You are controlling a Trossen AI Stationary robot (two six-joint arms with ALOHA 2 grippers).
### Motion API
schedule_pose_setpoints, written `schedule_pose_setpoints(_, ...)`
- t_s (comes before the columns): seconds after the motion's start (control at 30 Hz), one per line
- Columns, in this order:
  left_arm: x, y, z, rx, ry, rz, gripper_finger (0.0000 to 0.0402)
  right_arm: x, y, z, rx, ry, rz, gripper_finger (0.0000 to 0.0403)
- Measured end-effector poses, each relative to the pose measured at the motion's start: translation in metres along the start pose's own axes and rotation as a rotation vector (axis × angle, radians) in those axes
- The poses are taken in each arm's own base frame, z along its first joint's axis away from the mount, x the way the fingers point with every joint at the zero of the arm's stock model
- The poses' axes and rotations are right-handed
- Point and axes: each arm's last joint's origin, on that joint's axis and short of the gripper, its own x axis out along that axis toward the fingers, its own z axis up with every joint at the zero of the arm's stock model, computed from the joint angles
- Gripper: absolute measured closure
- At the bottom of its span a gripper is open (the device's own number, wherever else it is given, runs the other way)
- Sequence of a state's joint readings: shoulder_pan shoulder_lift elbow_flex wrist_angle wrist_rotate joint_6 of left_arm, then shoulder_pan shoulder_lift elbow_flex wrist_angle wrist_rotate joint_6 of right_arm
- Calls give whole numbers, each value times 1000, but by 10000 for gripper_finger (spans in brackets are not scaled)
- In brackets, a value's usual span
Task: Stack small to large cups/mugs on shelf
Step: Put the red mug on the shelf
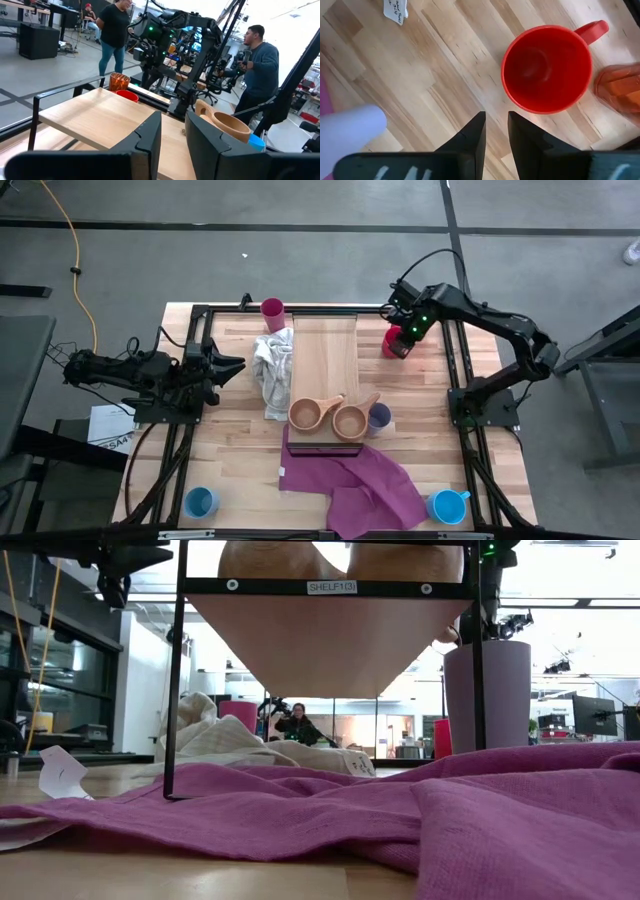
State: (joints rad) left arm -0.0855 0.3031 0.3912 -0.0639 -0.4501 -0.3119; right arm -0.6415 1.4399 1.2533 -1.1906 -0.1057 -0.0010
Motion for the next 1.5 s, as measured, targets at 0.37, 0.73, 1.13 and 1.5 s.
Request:
schedule_pose_setpoints(0.37, 0, 0, 0, -11, 0, 1, 324, 12, -2, 9, 1, 15, -23, 330)
schedule_pose_setpoints(0.73, 0, 0, 0, -51, 4, -12, 324, 33, -4, 20, -20, 61, -22, 330)
schedule_pose_setpoints(1.13, 0, 0, 0, -63, 4, -12, 324, 38, -5, 24, -37, 50, -23, 330)
schedule_pose_setpoints(1.5, 0, 0, 0, -63, 4, -12, 324, 46, -7, 28, -41, 61, -23, 329)
